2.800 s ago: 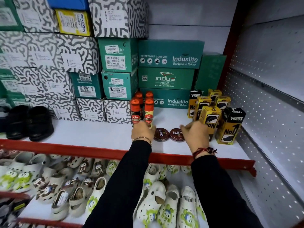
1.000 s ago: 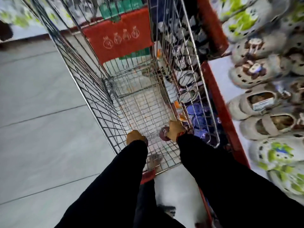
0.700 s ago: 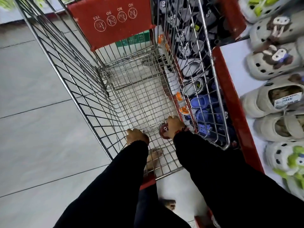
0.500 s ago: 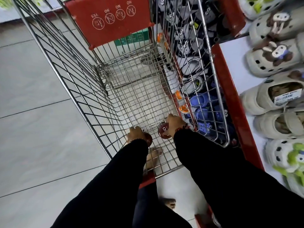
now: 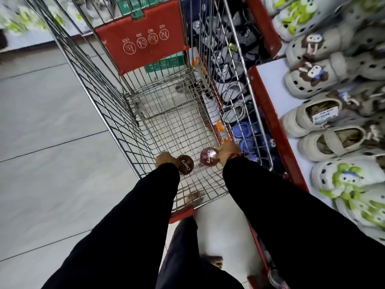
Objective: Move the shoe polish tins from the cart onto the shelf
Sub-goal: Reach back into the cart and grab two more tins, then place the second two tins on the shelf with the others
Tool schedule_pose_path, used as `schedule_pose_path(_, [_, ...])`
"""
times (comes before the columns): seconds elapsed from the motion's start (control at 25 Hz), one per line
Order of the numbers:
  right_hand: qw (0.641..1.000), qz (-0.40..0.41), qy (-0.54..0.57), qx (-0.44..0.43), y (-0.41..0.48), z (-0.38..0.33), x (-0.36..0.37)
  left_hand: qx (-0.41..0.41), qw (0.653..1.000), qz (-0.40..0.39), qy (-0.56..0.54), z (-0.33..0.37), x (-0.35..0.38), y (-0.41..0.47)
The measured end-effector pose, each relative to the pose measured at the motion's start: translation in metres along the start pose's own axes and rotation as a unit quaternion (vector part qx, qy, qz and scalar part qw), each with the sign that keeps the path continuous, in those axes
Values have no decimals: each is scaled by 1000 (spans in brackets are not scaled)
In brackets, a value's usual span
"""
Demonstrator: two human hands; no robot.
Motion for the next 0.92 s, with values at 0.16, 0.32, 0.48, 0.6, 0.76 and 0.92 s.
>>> schedule_pose_path(0.16, [994, 17, 105, -38, -36, -12, -44, 7, 994, 27, -107, 10, -36, -34])
schedule_pose_path(0.32, [968, 68, 233, -66, -88, -17, -96, 70, 970, 51, -225, 20, -70, -82])
schedule_pose_path(0.48, [917, 81, 379, -92, -150, -12, -141, 138, 932, 67, -329, 31, -99, -137])
schedule_pose_path(0.6, [882, 115, 443, -114, -206, 4, -178, 185, 913, 76, -357, 41, -118, -188])
schedule_pose_path(0.76, [826, 143, 525, -145, -273, 36, -225, 260, 886, 72, -376, 65, -139, -267])
schedule_pose_path(0.92, [789, 216, 543, -189, -341, 78, -282, 347, 855, 14, -385, 105, -133, -328])
Point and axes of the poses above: each hand's wrist, its own y-axis towards the middle knuckle, its own x-axis out of the palm, z = x × y, the point moved 8 cm from there along y, towards the middle knuckle, and after that the axes turned 2 degrees about y, right-handed, at the moved point
